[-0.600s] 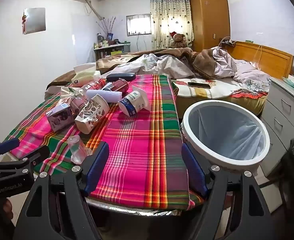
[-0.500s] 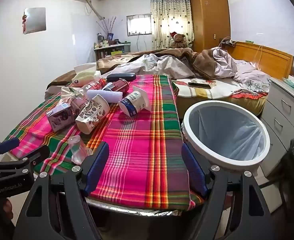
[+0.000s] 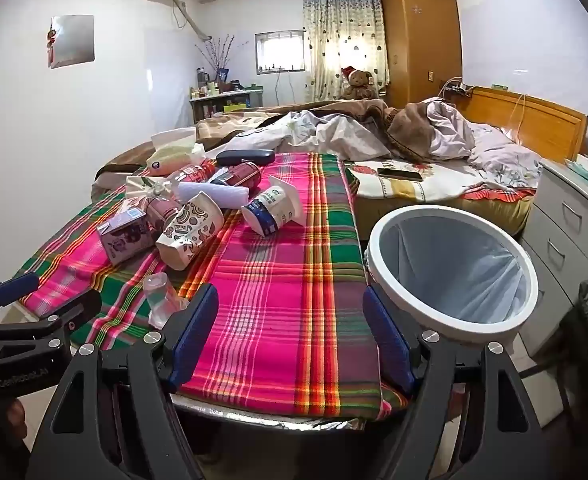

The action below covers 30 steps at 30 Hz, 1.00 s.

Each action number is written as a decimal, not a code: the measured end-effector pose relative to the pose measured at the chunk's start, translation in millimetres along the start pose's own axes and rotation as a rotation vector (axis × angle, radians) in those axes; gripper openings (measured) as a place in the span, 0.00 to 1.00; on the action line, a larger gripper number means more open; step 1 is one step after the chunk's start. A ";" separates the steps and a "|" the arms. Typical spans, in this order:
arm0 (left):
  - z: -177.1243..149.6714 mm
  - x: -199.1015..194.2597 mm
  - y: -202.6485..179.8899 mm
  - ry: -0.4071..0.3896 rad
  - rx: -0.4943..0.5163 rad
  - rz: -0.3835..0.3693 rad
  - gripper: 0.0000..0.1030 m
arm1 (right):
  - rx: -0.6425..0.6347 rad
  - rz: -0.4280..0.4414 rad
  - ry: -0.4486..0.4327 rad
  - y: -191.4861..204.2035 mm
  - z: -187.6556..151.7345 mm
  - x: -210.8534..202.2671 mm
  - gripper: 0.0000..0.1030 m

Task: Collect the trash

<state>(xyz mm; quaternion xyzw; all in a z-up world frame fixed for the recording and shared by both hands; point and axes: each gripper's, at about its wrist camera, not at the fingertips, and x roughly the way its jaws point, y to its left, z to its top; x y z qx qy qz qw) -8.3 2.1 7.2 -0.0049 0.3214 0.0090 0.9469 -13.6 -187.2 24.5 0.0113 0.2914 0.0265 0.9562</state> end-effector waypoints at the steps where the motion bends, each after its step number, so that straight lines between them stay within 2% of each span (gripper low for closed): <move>1: 1.7 1.9 -0.7 0.001 0.001 0.001 1.00 | 0.000 0.000 0.000 0.7 0.3 -0.1 0.74; 30: 3.5 -2.9 3.7 -0.011 -0.002 0.012 1.00 | -0.006 0.001 0.002 0.2 0.6 0.7 0.74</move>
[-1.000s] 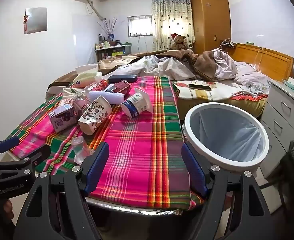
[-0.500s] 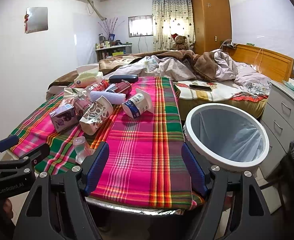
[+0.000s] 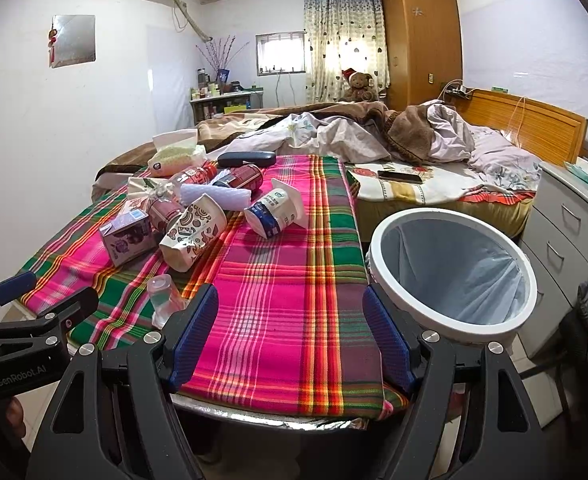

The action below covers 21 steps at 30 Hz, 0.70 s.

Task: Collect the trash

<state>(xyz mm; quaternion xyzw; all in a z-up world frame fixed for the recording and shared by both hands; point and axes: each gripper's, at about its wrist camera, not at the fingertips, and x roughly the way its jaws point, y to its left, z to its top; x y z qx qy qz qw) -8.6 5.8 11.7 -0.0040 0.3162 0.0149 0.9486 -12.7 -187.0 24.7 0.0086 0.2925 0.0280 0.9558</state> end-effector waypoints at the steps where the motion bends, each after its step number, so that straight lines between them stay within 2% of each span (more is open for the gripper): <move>1: -0.2 -0.1 0.2 -0.001 0.000 -0.001 1.00 | 0.000 0.001 0.001 0.2 0.0 -0.1 0.74; 21: 0.7 -0.6 1.7 -0.002 -0.004 -0.001 1.00 | 0.001 -0.002 -0.003 0.8 -0.2 -1.1 0.74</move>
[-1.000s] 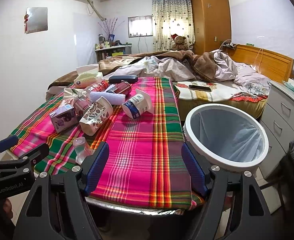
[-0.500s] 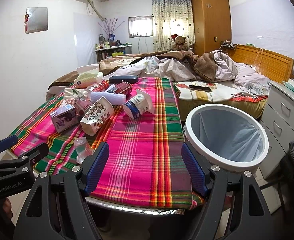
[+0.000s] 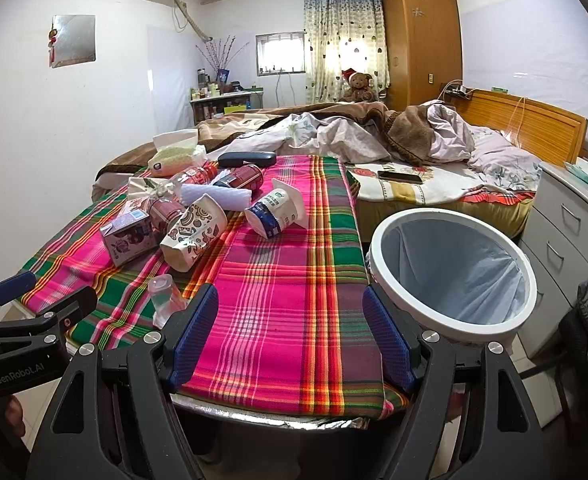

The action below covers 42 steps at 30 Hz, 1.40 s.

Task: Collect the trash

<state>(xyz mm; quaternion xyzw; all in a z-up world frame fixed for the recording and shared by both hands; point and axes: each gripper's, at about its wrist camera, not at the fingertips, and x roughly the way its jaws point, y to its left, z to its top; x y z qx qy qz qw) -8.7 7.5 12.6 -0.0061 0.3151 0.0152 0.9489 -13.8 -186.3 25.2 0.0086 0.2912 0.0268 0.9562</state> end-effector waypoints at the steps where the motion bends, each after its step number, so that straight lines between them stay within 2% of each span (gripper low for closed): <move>1: -0.3 -0.1 0.4 0.000 -0.001 0.001 1.00 | 0.000 0.000 0.000 0.0 0.1 -0.4 0.74; 26: 3.4 18.1 15.4 0.015 -0.019 0.012 1.00 | -0.006 -0.005 0.010 -1.0 6.2 5.9 0.74; 31: 10.9 38.6 34.4 0.036 -0.044 0.012 1.00 | 0.015 -0.002 0.009 -2.8 17.7 24.8 0.74; 35: 18.0 66.2 56.4 0.083 -0.087 0.010 0.99 | 0.045 0.019 0.019 -4.2 33.7 53.1 0.74; 39: 30.2 86.2 68.1 0.096 -0.078 0.019 0.99 | 0.081 0.026 0.072 -6.2 44.5 85.7 0.74; 42: 41.4 98.2 74.0 0.109 -0.071 -0.003 0.98 | 0.096 0.014 0.106 -7.4 50.8 104.8 0.74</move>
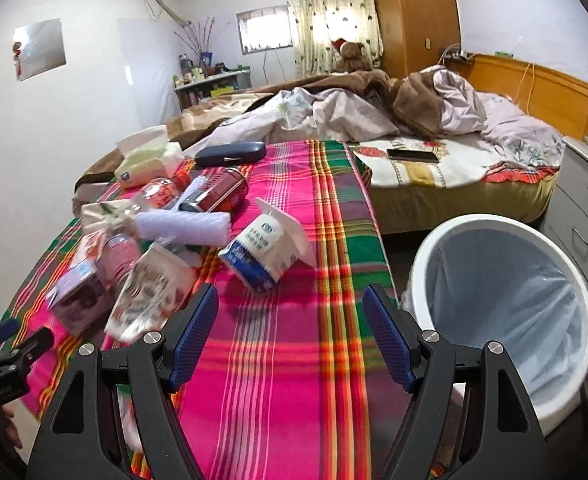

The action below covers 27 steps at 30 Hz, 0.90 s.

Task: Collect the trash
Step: 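Grasp the purple juice carton with the left tool while the right tool grasps the white yogurt cup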

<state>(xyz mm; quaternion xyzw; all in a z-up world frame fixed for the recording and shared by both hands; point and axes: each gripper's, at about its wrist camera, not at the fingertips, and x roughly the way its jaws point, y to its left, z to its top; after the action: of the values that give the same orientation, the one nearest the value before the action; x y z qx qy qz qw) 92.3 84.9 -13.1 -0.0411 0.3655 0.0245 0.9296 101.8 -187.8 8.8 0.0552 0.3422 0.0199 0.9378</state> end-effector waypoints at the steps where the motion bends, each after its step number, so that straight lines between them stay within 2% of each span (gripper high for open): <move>1: 4.2 2.1 0.4 -0.004 0.005 -0.016 0.98 | 0.009 -0.002 0.009 -0.4 2.8 4.6 0.74; 8: 29.1 24.6 -0.4 0.025 0.020 -0.056 0.95 | 0.094 0.032 0.101 0.6 18.2 42.7 0.74; 14: 40.0 43.7 -3.0 0.077 0.026 -0.097 0.92 | 0.114 0.040 0.160 9.5 24.3 60.7 0.74; 20: 43.8 57.4 -11.9 0.112 0.070 -0.108 0.85 | 0.129 0.025 0.186 8.0 37.5 75.6 0.74; 22: 43.3 61.9 -14.4 0.132 0.091 -0.115 0.79 | 0.119 0.020 0.192 8.5 40.9 79.2 0.69; 23: 42.5 63.7 -14.9 0.145 0.094 -0.118 0.75 | 0.101 0.009 0.187 9.9 41.3 78.9 0.63; 27: 40.1 66.4 -13.6 0.167 0.079 -0.124 0.70 | 0.068 0.004 0.192 10.6 43.2 79.7 0.63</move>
<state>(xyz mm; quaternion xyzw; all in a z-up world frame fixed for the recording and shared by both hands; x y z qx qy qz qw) 169.1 76.2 -28.3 -0.0287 0.4390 -0.0512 0.8966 190.6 -175.2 -8.2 0.0852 0.4311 0.0152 0.8981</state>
